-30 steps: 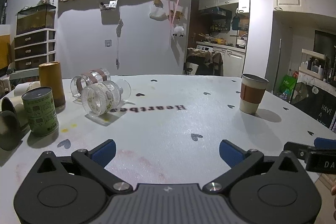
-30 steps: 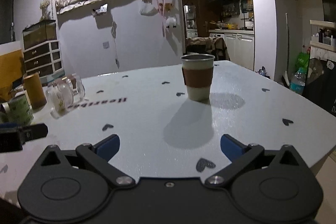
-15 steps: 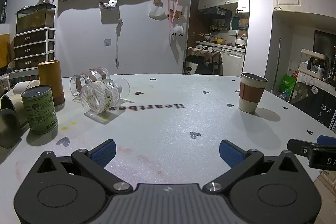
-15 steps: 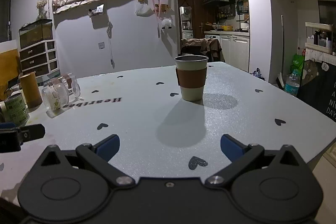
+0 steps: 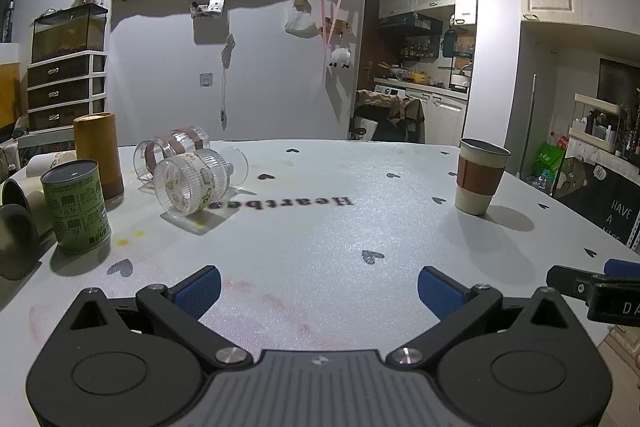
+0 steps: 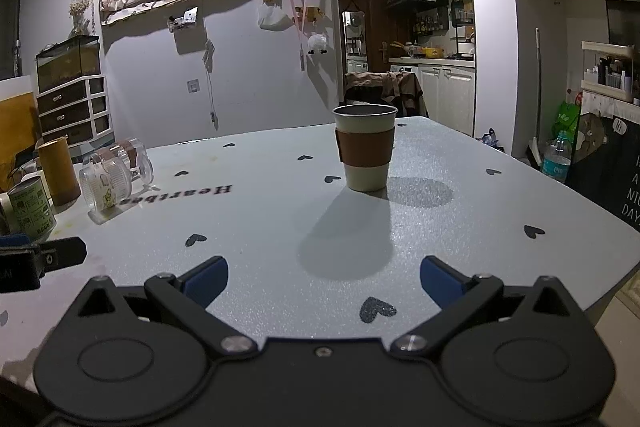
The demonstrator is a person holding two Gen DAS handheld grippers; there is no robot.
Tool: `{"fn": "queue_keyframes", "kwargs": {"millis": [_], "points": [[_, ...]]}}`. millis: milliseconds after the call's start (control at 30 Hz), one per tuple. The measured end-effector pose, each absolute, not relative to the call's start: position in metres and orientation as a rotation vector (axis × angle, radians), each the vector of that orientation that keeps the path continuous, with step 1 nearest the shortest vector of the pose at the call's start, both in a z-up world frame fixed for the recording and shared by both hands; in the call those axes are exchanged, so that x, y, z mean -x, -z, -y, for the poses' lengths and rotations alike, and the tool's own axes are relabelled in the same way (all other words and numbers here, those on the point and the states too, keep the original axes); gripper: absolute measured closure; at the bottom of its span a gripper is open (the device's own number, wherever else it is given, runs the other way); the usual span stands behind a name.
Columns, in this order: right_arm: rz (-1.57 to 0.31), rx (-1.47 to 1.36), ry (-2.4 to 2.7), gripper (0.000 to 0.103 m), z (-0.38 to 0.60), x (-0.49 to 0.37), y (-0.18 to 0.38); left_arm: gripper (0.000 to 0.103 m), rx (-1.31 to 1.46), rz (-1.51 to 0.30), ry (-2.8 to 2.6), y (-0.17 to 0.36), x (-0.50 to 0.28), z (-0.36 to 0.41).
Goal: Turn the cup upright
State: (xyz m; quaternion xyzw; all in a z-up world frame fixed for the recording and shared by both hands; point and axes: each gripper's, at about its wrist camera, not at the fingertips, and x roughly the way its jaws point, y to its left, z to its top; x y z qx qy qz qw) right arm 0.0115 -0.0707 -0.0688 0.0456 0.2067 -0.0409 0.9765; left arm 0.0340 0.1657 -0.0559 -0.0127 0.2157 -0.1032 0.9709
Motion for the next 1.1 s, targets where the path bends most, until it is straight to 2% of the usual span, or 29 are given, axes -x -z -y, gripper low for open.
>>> {"fn": "queue_keyframes", "kwargs": {"millis": [1100], "points": [[-0.416, -0.086, 0.085, 0.000, 0.0737, -0.0104, 0.0681, 0.000, 0.026, -0.434, 0.209, 0.0559, -0.0340, -0.1660]]}}
